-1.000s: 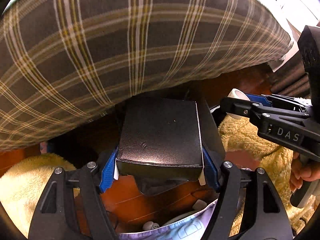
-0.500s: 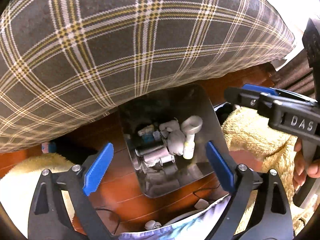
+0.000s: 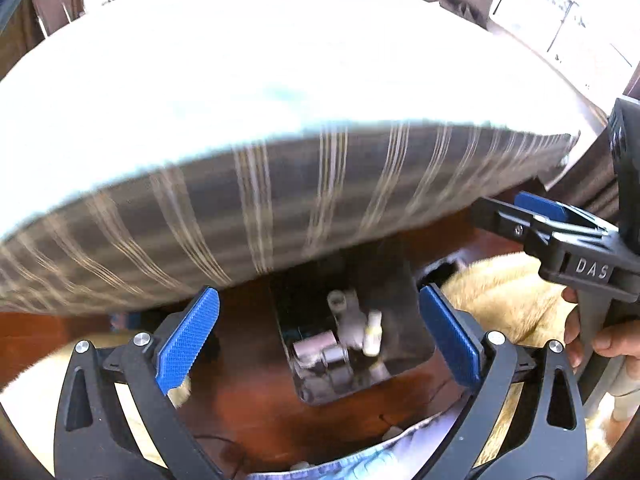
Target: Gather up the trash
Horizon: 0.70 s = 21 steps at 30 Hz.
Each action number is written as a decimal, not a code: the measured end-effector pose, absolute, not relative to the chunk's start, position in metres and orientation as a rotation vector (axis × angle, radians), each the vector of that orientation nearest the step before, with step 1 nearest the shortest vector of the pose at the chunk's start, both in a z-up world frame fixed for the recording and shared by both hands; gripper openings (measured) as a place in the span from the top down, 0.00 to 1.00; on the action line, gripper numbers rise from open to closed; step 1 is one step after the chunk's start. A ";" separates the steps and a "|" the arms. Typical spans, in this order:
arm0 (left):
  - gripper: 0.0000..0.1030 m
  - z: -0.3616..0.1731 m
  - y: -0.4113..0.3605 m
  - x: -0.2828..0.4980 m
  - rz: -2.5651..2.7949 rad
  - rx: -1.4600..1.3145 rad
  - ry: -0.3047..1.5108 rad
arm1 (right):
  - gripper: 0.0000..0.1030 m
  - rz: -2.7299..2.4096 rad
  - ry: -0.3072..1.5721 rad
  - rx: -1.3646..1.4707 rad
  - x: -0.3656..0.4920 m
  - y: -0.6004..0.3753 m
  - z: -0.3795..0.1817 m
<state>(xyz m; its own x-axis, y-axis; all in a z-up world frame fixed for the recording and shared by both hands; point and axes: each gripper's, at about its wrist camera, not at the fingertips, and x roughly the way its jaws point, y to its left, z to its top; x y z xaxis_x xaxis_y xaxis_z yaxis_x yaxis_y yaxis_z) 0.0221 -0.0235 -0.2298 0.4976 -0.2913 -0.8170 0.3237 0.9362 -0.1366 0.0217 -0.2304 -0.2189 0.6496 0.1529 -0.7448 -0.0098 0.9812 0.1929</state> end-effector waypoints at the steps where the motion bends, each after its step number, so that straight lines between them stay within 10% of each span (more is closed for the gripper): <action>1: 0.08 -0.221 -0.022 0.021 -0.366 0.034 0.958 | 0.03 0.090 0.841 0.172 0.020 -0.231 -0.211; 21: 0.08 -0.072 0.007 -0.026 -0.253 0.003 0.544 | 0.03 -0.019 0.488 0.087 -0.052 -0.230 -0.078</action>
<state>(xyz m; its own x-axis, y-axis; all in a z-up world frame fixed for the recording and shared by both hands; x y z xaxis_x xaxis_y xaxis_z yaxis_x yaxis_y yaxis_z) -0.0260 0.0074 -0.0718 0.8253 -0.2368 -0.5126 0.2386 0.9690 -0.0634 -0.0521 -0.2304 -0.0778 0.8830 0.0031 -0.4694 0.0388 0.9961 0.0794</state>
